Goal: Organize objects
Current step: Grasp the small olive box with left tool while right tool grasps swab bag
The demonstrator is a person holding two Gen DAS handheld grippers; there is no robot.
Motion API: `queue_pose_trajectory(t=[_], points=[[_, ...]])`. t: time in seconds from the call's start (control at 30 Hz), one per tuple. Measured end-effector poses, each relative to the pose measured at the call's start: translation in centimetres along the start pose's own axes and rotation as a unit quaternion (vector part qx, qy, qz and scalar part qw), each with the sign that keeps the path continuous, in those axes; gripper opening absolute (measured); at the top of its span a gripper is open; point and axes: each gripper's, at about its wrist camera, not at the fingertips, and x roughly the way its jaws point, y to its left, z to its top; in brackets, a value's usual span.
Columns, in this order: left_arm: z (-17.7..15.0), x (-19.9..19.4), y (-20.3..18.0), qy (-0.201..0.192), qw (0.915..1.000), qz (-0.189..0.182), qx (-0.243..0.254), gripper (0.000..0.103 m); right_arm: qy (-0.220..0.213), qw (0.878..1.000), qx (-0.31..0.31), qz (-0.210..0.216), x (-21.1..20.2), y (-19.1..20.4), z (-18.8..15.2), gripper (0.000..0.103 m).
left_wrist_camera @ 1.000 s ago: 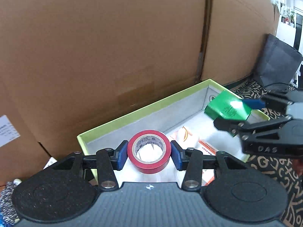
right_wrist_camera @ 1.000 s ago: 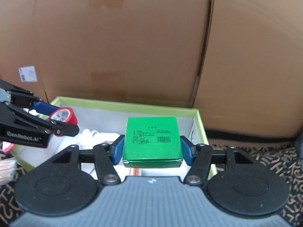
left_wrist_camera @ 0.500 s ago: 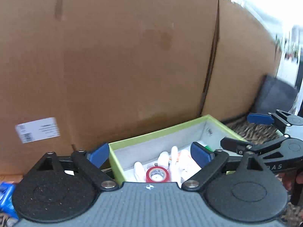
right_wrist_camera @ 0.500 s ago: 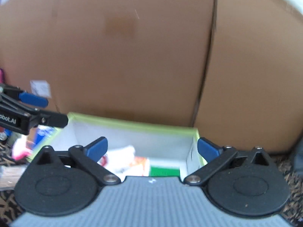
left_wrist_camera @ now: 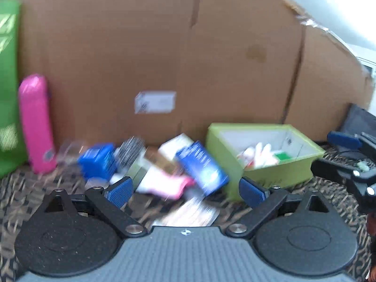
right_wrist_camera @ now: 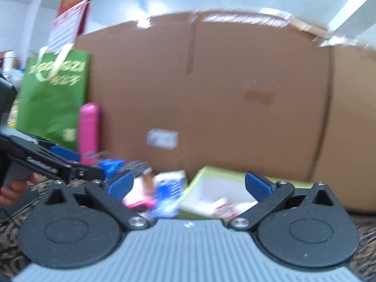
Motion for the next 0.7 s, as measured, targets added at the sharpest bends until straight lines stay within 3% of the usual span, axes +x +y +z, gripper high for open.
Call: queue_pose_trajectory(t=[0.13, 0.23, 0.43, 0.63, 0.7], points=[[-2.3, -0.3, 3.6, 0.033, 0.9982, 0.031, -0.039, 0.099, 0.084, 0.994, 0.053, 0.041, 3.9, 2.4, -3.1, 0.103], [-2.8, -1.0, 5.5, 0.039, 0.997, 0.042, -0.052, 0.099, 0.124, 0.99, 0.058, 0.027, 7.0, 4.7, -4.6, 0.103], [-2.1, 0.6, 7.7, 0.029, 0.9973, 0.053, -0.043, 0.099, 0.164, 0.986, 0.019, 0.039, 12.2, 7.9, -4.9, 0.103], [-0.8, 5.3, 9.1, 0.053, 0.9964, 0.047, -0.047, 0.099, 0.214, 0.976, 0.01, 0.039, 16.5, 7.3, -5.6, 0.103], [-0.3, 6.7, 9.0, 0.054, 0.997, 0.042, -0.038, 0.099, 0.208, 0.976, 0.02, 0.052, 16.6, 7.0, -6.1, 0.103]])
